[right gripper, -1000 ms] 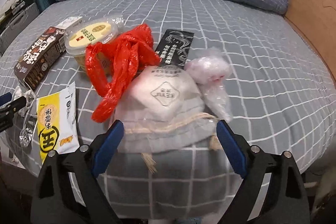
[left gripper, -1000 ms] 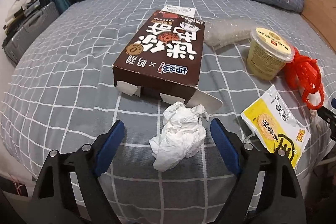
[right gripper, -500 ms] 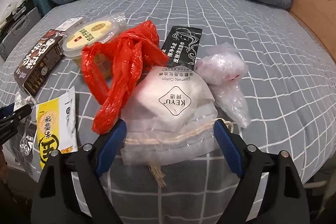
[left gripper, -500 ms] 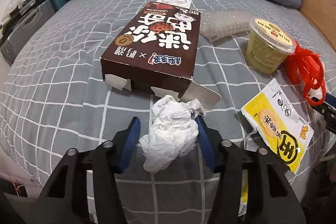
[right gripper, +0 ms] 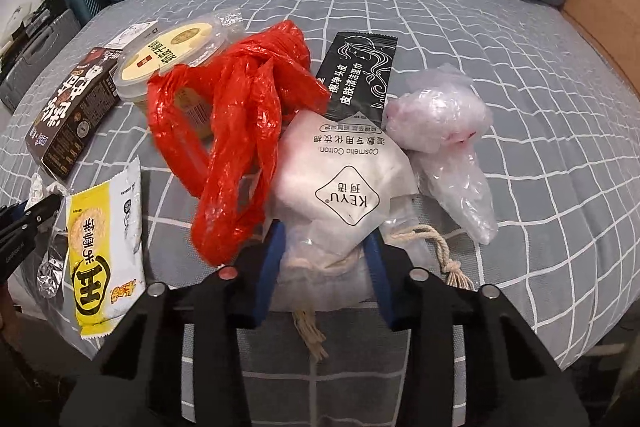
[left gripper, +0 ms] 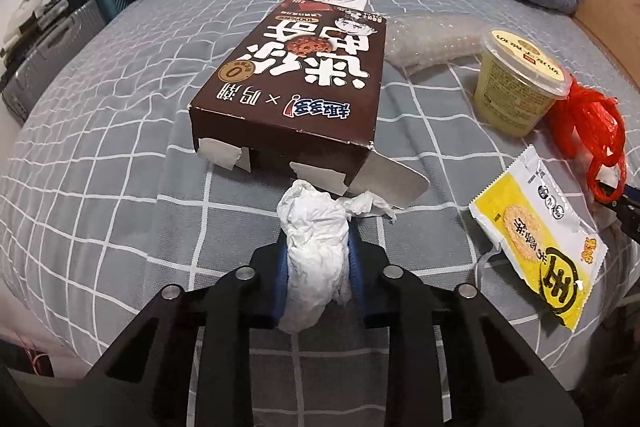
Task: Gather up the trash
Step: 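Grasp the crumpled white tissue with the left gripper while the right gripper grasps the white KEYU pouch, then carry the tissue and pouch in both grippers down to the black floor bin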
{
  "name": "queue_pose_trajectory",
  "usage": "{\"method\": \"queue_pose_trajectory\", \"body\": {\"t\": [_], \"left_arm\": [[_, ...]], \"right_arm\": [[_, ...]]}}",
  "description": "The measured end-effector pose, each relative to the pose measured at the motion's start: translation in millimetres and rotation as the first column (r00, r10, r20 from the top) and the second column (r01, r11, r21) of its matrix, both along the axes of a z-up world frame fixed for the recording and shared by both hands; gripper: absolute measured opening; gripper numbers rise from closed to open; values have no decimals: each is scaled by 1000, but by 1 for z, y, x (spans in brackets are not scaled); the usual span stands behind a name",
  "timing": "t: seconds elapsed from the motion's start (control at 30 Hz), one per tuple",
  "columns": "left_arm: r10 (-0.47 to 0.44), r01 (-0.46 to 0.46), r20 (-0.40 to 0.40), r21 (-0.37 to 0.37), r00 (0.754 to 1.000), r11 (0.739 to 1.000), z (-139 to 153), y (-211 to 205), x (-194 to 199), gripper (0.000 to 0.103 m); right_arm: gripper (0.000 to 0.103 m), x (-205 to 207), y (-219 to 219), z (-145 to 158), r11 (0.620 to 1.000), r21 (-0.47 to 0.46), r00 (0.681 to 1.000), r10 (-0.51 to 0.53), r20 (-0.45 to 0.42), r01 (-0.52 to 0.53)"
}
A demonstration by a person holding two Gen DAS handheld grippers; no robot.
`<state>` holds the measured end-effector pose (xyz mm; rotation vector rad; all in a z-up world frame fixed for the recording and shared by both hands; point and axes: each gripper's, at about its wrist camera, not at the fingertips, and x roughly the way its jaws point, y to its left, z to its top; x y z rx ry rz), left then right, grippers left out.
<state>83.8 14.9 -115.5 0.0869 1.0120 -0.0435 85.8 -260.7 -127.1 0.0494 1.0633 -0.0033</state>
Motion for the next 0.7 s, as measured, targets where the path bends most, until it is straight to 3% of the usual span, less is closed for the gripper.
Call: {"method": "queue_pose_trajectory", "body": {"t": [0.23, 0.7], "left_arm": [[-4, 4, 5, -37, 1000, 999, 6, 2, -1, 20], [-3, 5, 42, -42, 999, 999, 28, 2, -11, 20]], "right_arm": [[26, -3, -3, 10, 1000, -4, 1000, -11, 25, 11], [25, -14, -2, 34, 999, -32, 999, -26, 43, 27]]}}
